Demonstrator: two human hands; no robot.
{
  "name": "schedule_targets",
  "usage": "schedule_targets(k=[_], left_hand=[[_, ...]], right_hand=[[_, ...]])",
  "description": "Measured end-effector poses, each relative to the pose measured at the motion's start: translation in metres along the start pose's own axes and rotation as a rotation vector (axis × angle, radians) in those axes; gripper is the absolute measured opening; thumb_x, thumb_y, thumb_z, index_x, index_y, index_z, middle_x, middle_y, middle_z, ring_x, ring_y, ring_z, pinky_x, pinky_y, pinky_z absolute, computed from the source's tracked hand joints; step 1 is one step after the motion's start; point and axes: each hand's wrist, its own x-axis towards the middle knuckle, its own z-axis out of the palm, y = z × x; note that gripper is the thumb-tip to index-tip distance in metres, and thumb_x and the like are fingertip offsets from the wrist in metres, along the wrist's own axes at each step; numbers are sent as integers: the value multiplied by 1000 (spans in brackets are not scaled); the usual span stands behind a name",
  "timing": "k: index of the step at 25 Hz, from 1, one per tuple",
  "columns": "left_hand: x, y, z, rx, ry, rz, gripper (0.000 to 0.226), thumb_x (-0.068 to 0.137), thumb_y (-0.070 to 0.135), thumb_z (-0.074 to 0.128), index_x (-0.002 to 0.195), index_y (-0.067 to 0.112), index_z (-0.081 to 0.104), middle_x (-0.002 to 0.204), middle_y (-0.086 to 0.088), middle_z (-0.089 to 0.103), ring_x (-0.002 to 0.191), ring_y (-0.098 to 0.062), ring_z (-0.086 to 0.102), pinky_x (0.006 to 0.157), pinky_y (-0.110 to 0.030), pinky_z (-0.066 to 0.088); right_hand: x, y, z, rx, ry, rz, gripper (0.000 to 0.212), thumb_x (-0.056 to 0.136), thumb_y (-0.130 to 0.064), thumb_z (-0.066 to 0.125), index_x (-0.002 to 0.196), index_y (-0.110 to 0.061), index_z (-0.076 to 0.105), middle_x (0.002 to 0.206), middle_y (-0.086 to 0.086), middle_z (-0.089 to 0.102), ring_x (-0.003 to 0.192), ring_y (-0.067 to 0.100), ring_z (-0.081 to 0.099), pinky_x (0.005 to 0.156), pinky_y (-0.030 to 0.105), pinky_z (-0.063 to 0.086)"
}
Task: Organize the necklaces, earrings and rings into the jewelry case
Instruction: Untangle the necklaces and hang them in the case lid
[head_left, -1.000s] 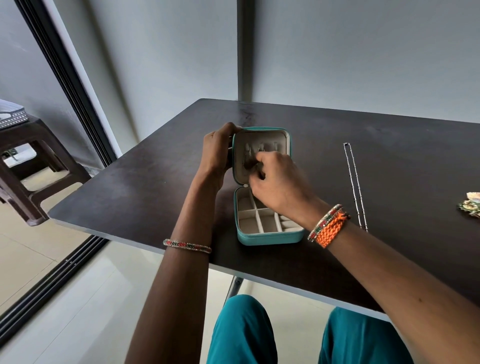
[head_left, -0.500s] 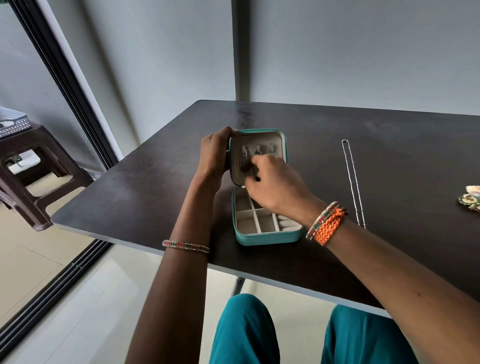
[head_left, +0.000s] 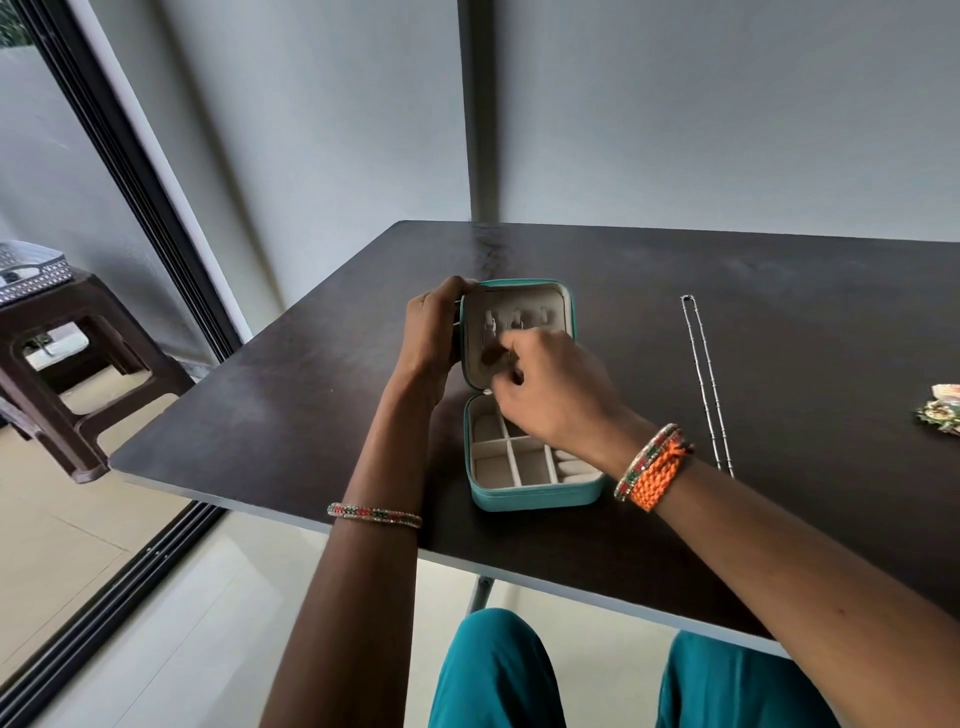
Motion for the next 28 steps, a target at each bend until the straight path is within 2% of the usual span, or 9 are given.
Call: schedule_targets(k=[5, 9, 13, 16, 19, 21, 24, 26, 28], left_hand=[[-3, 1, 2, 15, -10, -70, 31, 94, 34, 44, 72, 16, 56, 62, 0, 56, 54, -13, 53, 54, -24, 41], [-1, -2, 0, 47, -5, -167, 34, 96, 41, 39, 78, 19, 58, 68, -2, 59, 58, -17, 54, 55, -24, 41], [-1, 3, -3, 126, -41, -206, 30, 96, 42, 37, 92, 19, 57, 83, -4, 60, 64, -16, 53, 57, -25, 39], [-3, 22, 7, 500, 12, 82, 46, 83, 45, 53, 118, 15, 51, 118, -13, 61, 94, -22, 59, 76, -29, 43], [-9, 53, 57, 894, 98, 448, 46, 88, 27, 58, 129, 9, 49, 126, -15, 58, 113, -28, 55, 84, -26, 37], [-13, 60, 114, 801, 10, 433, 34, 88, 17, 54, 121, 8, 55, 115, -14, 64, 108, -30, 59, 75, -23, 37], [-16, 25, 187, 496, -118, 263, 31, 82, 5, 49, 111, 5, 60, 105, -20, 66, 101, -36, 61, 70, -25, 40], [-7, -5, 207, 416, -32, 151, 34, 82, 3, 48, 113, 5, 61, 110, -17, 65, 106, -33, 59, 81, -30, 47], [10, -25, 206, 424, 71, 72, 33, 85, 5, 49, 115, 5, 61, 116, -14, 64, 111, -28, 57, 91, -29, 44]], right_hand=[[4, 3, -8, 54, 100, -3, 18, 83, -15, 55, 96, -19, 68, 55, -14, 45, 46, 7, 39, 50, 20, 35], [10, 20, -41, 12, 255, 105, 19, 82, -19, 55, 92, -22, 71, 78, 2, 72, 64, 24, 63, 63, 33, 52], [3, 87, -85, -103, 355, 308, 19, 81, -22, 56, 88, -22, 73, 85, 3, 74, 86, 31, 68, 71, 33, 52], [-7, 156, -98, -17, 284, 451, 18, 80, -22, 61, 93, -18, 72, 78, -2, 69, 82, 26, 66, 72, 30, 49], [-4, 197, -86, 66, 146, 491, 36, 85, -23, 64, 119, -11, 61, 109, 8, 65, 103, 26, 61, 93, 32, 45], [7, 207, -75, 46, 96, 482, 46, 91, -30, 57, 132, -11, 50, 124, 9, 59, 117, 28, 54, 103, 36, 40], [23, 218, -70, -115, 34, 475, 49, 95, -38, 45, 140, -18, 41, 137, 7, 52, 129, 32, 42, 109, 43, 32], [32, 224, -72, -198, -35, 481, 47, 97, -36, 37, 143, -29, 35, 145, 7, 43, 133, 35, 35, 111, 46, 27], [38, 229, -76, -189, -60, 488, 46, 97, -30, 33, 142, -35, 37, 146, 8, 41, 133, 36, 34, 112, 45, 26]])
